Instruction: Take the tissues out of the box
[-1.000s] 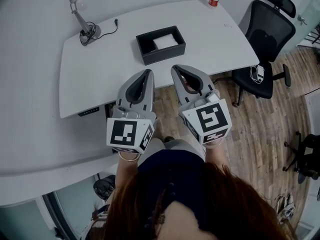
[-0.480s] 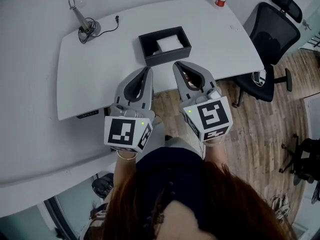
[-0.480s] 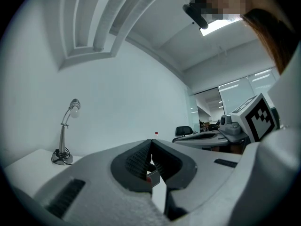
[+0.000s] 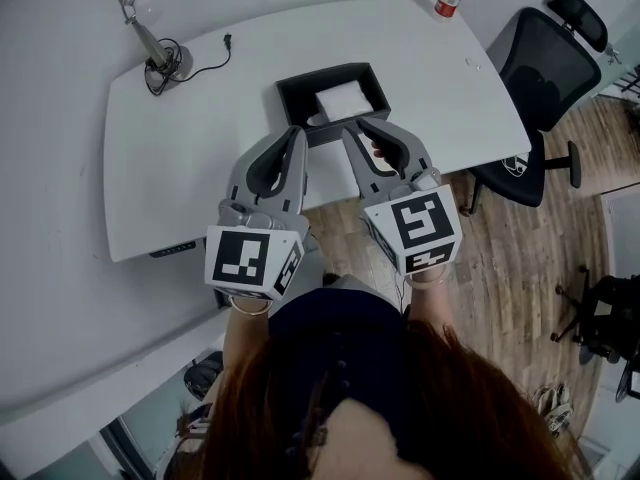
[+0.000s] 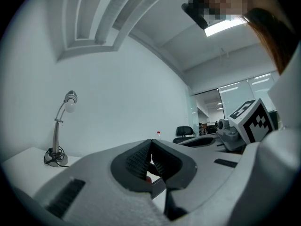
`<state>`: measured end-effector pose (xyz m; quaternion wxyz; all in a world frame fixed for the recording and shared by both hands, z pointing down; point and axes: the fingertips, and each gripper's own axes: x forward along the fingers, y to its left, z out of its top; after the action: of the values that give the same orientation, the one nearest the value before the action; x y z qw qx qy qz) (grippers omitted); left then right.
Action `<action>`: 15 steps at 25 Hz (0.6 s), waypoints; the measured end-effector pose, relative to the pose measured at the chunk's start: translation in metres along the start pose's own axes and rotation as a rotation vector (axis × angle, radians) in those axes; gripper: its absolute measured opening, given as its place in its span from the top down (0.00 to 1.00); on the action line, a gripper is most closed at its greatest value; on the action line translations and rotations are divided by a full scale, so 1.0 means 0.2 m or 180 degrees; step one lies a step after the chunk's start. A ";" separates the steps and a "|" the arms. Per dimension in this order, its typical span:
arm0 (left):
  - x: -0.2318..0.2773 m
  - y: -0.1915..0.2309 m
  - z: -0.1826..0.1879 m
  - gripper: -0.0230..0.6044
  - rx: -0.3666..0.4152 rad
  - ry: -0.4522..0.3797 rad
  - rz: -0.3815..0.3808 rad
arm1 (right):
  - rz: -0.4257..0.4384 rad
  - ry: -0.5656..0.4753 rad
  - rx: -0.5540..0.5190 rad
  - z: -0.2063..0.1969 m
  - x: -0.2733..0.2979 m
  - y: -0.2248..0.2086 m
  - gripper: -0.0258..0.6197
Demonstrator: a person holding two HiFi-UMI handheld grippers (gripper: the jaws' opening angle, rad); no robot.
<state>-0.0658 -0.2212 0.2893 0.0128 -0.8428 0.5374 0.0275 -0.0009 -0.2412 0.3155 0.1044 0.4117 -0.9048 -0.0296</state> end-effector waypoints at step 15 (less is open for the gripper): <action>0.21 0.19 -0.08 0.93 -0.0149 0.0108 -0.0259 | -0.0061 0.0587 -0.0062 -0.15 0.33 -0.10 0.65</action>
<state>-0.0815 -0.2764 0.3035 -0.0149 -0.8644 0.5020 0.0251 -0.0221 -0.3034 0.3532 0.1910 0.4202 -0.8871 -0.0013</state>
